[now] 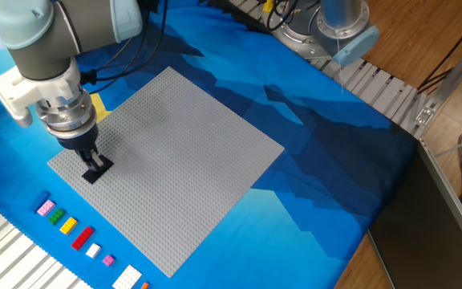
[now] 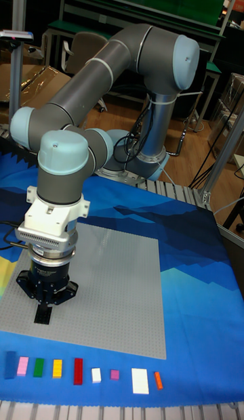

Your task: Stack small Lego blocks one on top of the other

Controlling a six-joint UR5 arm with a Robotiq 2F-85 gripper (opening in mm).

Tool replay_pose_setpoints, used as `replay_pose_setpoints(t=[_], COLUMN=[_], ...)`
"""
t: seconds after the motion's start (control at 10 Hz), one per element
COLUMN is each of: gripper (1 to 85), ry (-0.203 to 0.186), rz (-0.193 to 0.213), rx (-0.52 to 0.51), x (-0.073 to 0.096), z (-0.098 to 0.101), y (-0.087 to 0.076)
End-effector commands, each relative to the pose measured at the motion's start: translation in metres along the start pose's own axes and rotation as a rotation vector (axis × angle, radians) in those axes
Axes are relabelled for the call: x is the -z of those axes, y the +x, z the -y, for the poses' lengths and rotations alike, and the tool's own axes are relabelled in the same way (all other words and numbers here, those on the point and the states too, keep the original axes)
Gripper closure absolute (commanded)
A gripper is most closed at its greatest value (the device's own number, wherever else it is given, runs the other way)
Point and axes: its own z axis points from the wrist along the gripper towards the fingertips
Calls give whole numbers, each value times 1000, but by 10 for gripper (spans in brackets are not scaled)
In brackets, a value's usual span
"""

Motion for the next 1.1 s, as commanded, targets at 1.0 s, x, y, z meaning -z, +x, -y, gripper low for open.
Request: replay_pose_setpoints(t=[1.0], gripper=[847], ry=[-13], rz=[15], rx=[2], x=[-10], z=[6], y=[-4])
